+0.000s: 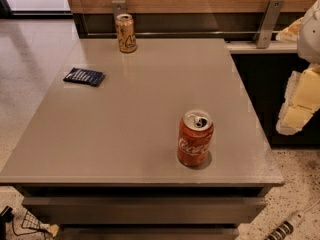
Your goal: Move coke can near orange can
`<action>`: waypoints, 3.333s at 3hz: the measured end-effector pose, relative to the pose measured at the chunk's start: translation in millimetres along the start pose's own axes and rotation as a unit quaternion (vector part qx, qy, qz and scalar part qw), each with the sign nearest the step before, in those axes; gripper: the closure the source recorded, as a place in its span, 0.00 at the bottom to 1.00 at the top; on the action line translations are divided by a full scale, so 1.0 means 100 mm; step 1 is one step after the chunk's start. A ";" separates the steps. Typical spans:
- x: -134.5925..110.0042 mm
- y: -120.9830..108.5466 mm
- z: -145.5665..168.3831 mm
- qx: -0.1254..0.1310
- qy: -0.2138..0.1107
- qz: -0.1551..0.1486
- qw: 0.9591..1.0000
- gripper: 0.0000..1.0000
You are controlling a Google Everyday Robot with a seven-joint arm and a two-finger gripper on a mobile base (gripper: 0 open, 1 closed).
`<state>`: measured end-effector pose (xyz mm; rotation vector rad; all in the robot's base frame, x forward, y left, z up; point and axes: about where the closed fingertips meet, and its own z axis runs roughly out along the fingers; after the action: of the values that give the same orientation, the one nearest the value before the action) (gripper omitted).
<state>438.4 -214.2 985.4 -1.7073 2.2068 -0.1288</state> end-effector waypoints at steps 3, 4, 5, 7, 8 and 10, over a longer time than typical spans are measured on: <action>0.06 0.10 0.31 -0.017 -0.120 0.006 0.993 0.00; -0.01 0.18 0.52 -0.029 -0.213 0.004 0.977 0.00; -0.14 0.29 0.71 -0.045 -0.312 0.005 0.949 0.00; -0.51 0.52 1.02 -0.093 -0.466 0.018 0.880 0.00; -0.61 0.57 1.14 -0.111 -0.506 0.028 0.855 0.00; -0.86 0.72 1.19 -0.127 -0.569 0.022 0.812 0.00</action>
Offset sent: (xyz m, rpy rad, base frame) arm -0.0102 0.0083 -0.0385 0.4108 -0.0118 0.1028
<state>429.1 -95.9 872.1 -1.2524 1.3321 0.9837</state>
